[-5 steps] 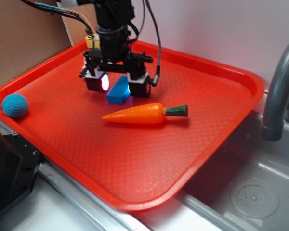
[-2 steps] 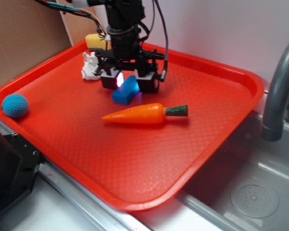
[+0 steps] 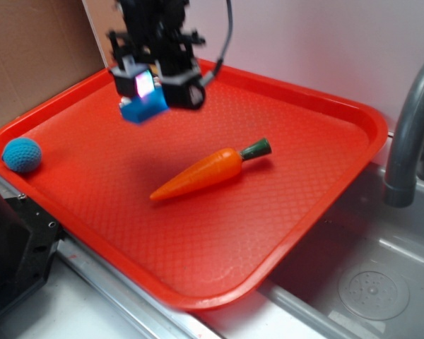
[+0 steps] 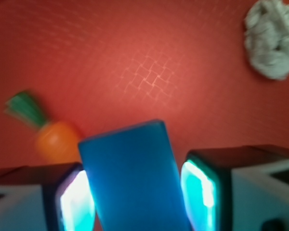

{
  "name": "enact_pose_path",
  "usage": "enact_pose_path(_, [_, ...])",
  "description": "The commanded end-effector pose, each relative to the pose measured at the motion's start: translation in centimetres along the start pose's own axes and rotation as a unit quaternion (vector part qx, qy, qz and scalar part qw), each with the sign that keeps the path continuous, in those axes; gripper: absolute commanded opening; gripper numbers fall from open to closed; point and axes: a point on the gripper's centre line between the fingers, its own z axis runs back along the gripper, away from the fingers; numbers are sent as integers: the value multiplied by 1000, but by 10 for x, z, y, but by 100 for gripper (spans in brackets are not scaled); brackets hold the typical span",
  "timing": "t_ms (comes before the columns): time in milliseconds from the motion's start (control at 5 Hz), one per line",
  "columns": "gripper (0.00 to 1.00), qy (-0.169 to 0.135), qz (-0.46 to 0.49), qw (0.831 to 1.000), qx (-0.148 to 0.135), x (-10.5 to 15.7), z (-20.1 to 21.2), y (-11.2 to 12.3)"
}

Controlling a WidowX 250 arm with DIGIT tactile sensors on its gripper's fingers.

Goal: Grab the blue block.

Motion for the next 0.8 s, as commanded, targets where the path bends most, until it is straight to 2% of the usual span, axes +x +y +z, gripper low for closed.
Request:
enact_pose_path(0, [0, -31, -72, 996, 43, 0, 83, 3])
enact_pose_path(200, [0, -48, -55, 996, 58, 2, 95, 18])
enact_pose_path(400, [0, -48, -58, 994, 85, 20, 93, 35])
enact_pose_path(600, [0, -59, -30, 994, 83, 21, 95, 50])
